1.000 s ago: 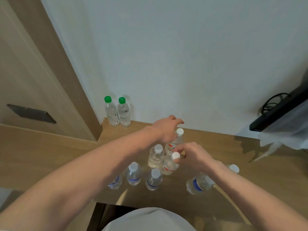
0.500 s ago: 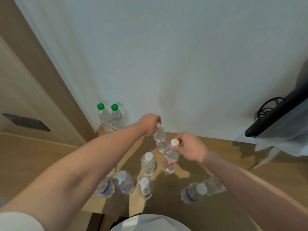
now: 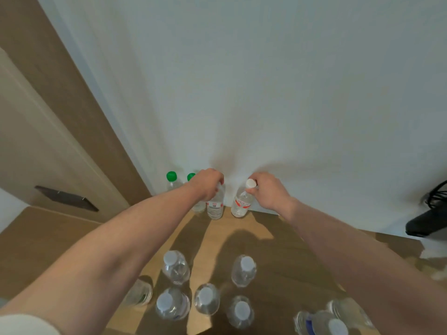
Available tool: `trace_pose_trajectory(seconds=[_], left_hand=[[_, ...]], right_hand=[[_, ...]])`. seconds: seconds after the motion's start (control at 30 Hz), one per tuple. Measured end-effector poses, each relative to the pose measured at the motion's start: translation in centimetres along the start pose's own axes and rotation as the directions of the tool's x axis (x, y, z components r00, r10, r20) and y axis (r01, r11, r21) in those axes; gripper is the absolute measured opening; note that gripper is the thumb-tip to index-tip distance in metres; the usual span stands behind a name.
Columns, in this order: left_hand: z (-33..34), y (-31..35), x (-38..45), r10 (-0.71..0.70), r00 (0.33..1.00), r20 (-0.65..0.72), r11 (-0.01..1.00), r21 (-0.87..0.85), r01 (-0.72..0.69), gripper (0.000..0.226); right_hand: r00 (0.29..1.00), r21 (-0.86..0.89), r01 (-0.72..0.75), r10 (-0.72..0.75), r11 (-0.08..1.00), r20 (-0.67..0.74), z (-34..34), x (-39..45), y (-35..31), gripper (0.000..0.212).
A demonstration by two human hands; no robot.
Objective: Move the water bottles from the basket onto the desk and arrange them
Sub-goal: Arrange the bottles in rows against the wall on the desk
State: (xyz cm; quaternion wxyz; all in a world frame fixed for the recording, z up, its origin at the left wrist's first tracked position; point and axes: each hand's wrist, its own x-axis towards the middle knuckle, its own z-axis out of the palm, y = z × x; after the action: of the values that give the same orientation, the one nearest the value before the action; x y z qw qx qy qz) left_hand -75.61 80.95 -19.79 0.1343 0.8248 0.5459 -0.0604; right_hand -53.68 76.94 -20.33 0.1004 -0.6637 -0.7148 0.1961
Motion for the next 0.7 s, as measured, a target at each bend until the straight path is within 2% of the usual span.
trace_pose_trajectory(seconds=[0.23,0.4,0.57,0.7], left_hand=[[0.8,-3.2,1.1,0.001,1.000,0.009,1.000,0.001,-0.001,0.042],[1.6,-3.4,1.5,0.014,1.000,0.002,1.000,-0.028,-0.013,0.050],[2.3,-3.1,1.0,-0.004,1.000,-0.010,0.998,-0.063,0.003,0.058],[1.1,-2.1,-1.5,-0.005,0.999,-0.033,0.995,-0.103,0.002,0.064]], right_hand=[[0.994,0.007,0.085,-0.085,0.996,0.063,3.2,3.5,-2.9,0.026],[0.995,0.013,0.060,-0.060,0.998,0.084,5.3,3.6,-3.9,0.032],[1.000,0.062,-0.016,0.016,0.998,0.004,5.6,2.7,-4.0,0.033],[1.000,0.099,-0.009,0.007,0.995,0.018,3.9,1.1,-4.6,0.054]])
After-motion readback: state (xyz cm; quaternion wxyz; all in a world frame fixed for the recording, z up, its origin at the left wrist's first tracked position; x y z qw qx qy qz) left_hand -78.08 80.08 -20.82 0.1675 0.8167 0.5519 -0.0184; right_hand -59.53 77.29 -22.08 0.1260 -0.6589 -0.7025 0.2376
